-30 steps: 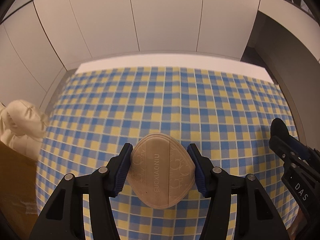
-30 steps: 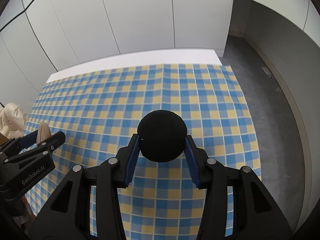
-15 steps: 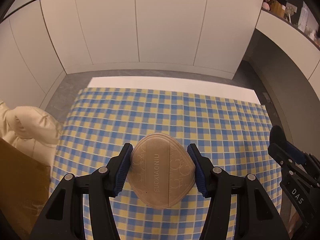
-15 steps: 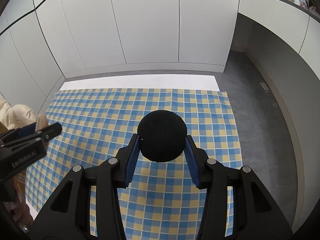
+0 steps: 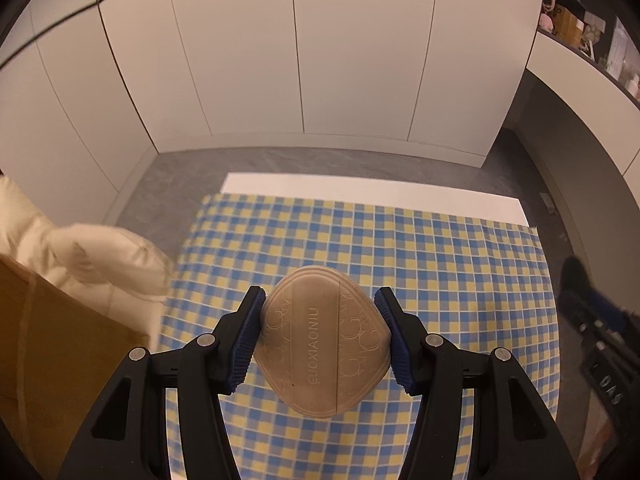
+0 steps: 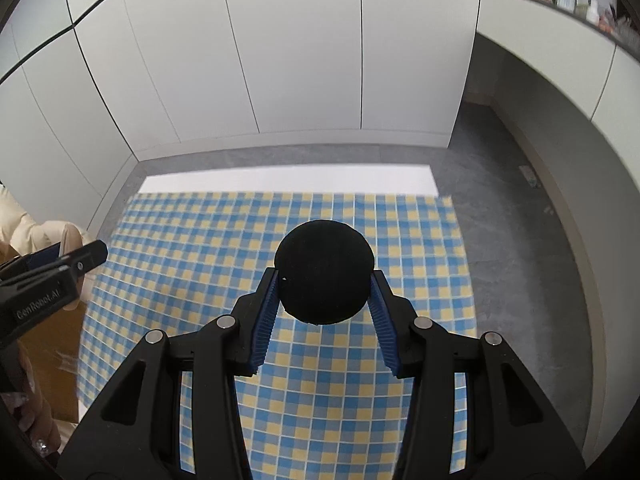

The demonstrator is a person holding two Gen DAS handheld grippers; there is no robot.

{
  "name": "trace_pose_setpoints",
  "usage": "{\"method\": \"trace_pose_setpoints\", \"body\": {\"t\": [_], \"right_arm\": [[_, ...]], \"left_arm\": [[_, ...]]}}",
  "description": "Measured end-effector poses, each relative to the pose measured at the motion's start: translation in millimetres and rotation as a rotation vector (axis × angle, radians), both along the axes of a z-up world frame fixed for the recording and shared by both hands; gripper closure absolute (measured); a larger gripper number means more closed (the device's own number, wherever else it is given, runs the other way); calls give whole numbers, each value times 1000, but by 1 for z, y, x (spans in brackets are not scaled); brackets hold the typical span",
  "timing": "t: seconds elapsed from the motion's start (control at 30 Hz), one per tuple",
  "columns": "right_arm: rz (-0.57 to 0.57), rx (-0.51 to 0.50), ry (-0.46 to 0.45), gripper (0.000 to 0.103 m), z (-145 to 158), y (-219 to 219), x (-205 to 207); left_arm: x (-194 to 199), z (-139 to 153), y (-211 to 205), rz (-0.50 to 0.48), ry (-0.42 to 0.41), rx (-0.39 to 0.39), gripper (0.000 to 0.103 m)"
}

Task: Organize objects
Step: 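Lift the beige puff and black compact up from the table with both tools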

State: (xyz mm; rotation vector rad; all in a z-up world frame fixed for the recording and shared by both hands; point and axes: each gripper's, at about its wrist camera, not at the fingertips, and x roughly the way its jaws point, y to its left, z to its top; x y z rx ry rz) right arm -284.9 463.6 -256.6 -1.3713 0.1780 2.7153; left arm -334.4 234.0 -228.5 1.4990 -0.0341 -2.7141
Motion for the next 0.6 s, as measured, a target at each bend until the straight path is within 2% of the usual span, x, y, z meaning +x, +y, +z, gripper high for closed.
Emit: {"method": "trace_pose_setpoints", "body": {"t": [0.1,0.37,0.6], "right_arm": [[7,20,23,56,31,-6,3],[10,56,87,56,116,-18,20],[19,84,124,56,173,-29,35]], "left_arm": [[2,23,-1,8,3,-3,46],[17,113,-1,-21,97,-35,45],[35,166,-5,-29,149,-31,45]]}}
